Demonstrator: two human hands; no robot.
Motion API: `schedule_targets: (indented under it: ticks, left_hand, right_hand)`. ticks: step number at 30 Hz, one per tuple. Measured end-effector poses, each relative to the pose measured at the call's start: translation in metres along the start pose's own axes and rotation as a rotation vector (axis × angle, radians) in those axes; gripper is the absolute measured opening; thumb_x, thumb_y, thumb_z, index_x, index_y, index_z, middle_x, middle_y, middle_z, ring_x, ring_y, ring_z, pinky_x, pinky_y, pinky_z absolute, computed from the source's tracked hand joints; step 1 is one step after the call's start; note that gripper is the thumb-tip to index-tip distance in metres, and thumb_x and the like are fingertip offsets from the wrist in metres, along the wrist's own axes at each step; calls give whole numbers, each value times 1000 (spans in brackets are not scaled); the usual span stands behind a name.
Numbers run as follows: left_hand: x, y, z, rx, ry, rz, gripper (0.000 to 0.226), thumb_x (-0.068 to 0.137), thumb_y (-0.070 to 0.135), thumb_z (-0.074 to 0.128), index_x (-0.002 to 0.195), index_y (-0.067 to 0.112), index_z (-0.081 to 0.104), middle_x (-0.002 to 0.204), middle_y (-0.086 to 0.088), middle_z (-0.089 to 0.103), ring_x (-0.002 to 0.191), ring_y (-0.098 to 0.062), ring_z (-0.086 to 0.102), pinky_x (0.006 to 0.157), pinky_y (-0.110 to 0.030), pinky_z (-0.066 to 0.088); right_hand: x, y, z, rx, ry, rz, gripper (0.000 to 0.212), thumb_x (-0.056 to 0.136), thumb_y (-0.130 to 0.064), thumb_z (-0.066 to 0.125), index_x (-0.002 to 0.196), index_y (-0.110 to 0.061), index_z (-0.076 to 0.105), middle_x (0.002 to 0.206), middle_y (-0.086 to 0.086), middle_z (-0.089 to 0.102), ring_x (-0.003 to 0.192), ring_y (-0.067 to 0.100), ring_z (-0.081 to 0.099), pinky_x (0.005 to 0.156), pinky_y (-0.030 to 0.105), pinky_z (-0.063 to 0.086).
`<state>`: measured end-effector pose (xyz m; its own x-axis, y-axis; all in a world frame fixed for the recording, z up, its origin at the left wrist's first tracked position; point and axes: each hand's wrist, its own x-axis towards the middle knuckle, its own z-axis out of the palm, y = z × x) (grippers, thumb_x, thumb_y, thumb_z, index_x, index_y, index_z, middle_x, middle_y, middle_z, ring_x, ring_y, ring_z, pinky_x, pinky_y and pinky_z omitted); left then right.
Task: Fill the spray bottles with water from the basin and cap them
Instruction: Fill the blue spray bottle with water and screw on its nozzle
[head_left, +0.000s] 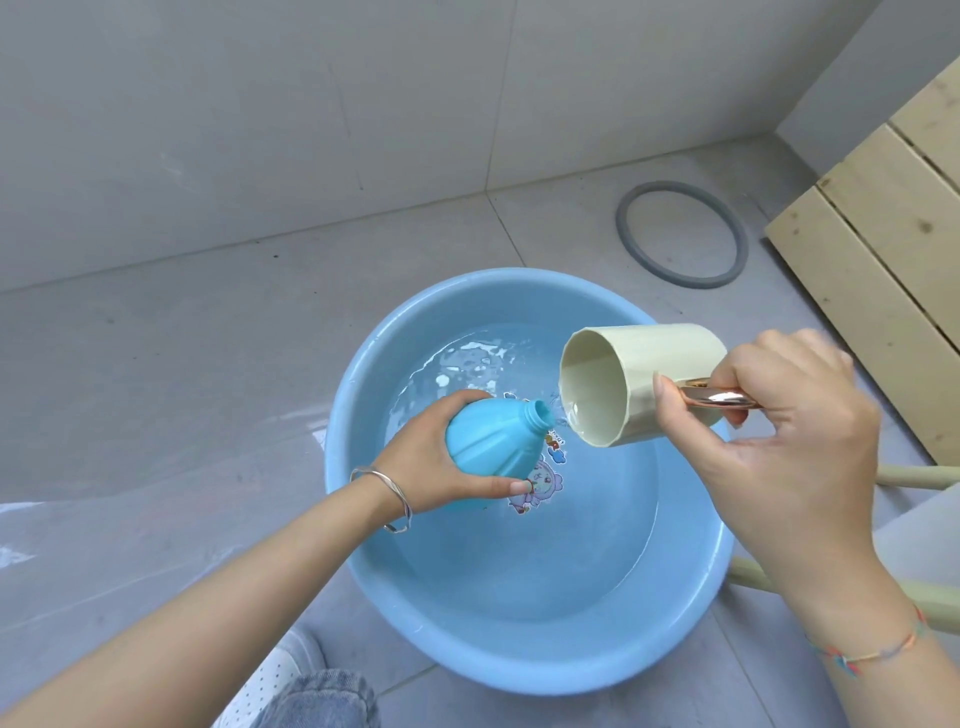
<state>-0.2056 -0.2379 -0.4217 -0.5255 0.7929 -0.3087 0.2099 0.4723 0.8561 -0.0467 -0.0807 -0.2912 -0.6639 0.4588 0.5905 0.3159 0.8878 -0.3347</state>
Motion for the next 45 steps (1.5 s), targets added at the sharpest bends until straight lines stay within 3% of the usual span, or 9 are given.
schedule_targets:
  ticks: [4,9,14,19,26,31,36,39,45]
  left_hand:
    - [-1,0,0,-4,-4,3,77,48,59,88,113,47,50,107,26,59,97,9,56,81,-12,44]
    - [-1,1,1,-7,0,-7,79,41,68,82,111,50,49,108,27,59,98,9,56,83,-12,45]
    - [-1,0,1,5,-4,-4,74,49,57,89,110,52,48,108,28,58,98,12,55,80,-8,42]
    - [-2,-1,2,14,-2,-5,78,52,53,90,118,45,49,109,27,58,97,14,54,76,-4,40]
    - [-3,0,2,-32,2,-20,86,41,68,82,118,45,50,109,26,59,99,10,56,80,-9,42]
    - [-3,-2,3,-57,3,-23,84,40,69,80,116,45,50,108,25,60,98,7,57,82,-13,45]
    - [-3,-3,1,-139,45,-36,82,39,66,81,113,43,53,104,22,63,95,3,61,83,-18,50]
    - [-3,-5,0,-196,82,-58,79,38,64,81,109,44,52,101,21,64,91,3,63,78,-15,50]
    - [-4,-8,-3,-223,131,-96,89,37,64,81,118,38,53,107,20,64,92,8,61,76,-10,47]
  right_hand:
    - [0,-1,1,-23,4,-34,38,80,-18,69,56,-6,42,58,3,36,65,20,28,69,30,25]
    - [-1,-3,5,-52,8,-108,37,80,-16,70,57,-8,43,62,-3,31,67,16,27,74,27,23]
    - [-2,-5,8,-92,24,-200,35,83,-15,67,57,-7,45,67,-5,27,67,17,25,74,27,22]
    - [-1,-7,9,-107,36,-278,36,84,-13,67,56,-6,46,58,2,34,65,20,27,73,28,21]
    - [-4,-8,11,-118,45,-312,36,84,-11,66,54,-5,48,54,5,40,65,21,29,75,26,21]
    - [-8,-2,13,-69,46,-202,37,83,-14,68,56,-7,44,60,-2,31,69,14,22,74,26,22]
    - [-11,23,15,64,5,219,36,78,-20,67,57,-11,39,55,-4,37,61,20,32,61,28,25]
    - [-23,40,32,80,-117,376,41,77,-20,70,55,-10,38,52,-3,38,55,16,37,54,29,24]
    - [-61,56,72,-34,-398,307,46,72,-11,76,55,-17,33,50,-8,29,53,24,35,56,32,21]
